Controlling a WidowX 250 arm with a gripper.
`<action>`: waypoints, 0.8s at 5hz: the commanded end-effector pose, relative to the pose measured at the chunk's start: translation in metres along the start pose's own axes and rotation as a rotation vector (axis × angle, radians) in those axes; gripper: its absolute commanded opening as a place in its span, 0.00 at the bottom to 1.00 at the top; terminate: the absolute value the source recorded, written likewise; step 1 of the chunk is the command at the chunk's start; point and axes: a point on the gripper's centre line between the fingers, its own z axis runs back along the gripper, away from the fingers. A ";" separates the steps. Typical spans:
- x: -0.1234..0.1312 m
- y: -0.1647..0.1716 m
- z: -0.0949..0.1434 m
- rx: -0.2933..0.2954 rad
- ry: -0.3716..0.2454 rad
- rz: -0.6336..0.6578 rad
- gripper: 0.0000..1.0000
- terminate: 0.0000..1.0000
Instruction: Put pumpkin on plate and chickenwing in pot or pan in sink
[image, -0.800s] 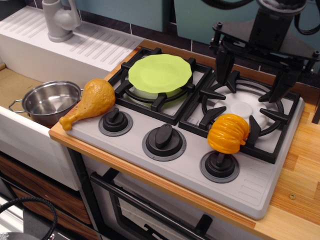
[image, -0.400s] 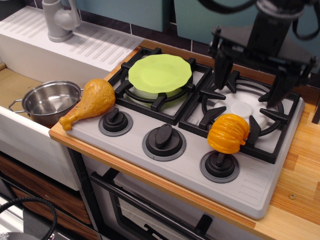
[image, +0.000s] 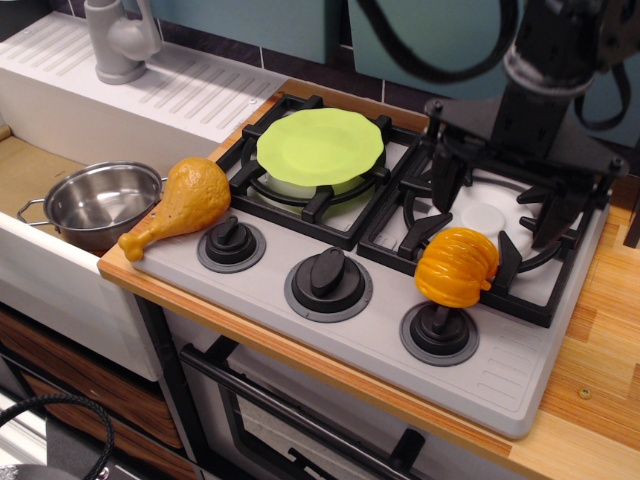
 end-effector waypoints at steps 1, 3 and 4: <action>0.010 0.008 -0.004 -0.026 -0.088 -0.019 1.00 0.00; 0.011 0.021 -0.015 -0.016 -0.134 -0.042 1.00 0.00; 0.008 0.016 -0.025 -0.021 -0.137 -0.027 1.00 0.00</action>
